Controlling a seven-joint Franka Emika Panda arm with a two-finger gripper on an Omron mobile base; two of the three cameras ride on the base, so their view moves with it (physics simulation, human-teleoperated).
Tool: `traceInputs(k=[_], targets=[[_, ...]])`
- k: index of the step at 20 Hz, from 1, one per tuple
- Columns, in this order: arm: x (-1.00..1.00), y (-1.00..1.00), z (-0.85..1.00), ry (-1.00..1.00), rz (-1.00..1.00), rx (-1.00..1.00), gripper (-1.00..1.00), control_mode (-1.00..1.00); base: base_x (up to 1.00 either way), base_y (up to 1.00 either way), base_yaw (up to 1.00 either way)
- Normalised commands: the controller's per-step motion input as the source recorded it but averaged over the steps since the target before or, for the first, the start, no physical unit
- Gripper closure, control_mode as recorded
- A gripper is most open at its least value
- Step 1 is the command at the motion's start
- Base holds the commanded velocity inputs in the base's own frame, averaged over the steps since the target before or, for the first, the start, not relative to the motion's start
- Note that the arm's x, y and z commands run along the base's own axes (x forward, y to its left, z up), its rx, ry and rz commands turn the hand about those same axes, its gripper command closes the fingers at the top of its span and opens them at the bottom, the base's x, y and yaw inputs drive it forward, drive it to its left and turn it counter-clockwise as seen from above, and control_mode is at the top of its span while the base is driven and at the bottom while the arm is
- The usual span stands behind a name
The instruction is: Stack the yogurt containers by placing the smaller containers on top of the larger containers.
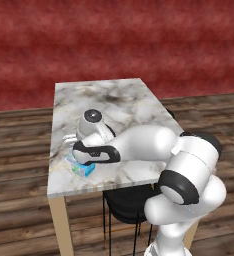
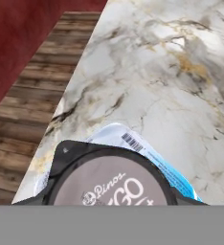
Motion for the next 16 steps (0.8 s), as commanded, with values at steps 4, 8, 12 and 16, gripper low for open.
traceInputs(k=[4, 8, 12, 16], targets=[[0.08, 0.05, -0.06, 0.0, 0.0, 0.0, 1.0, -1.0, 0.0, 0.0, 0.0], [0.11, 0.0, -0.07, 0.0, 0.0, 0.0, 1.0, -1.0, 0.0, 0.0, 0.0], [0.05, 0.0, -0.06, 0.0, 0.0, 0.0, 1.0, -1.0, 0.0, 0.0, 0.0], [0.0, 0.0, -0.05, 0.0, 0.0, 0.0, 1.0, -1.0, 0.0, 0.0, 0.0]])
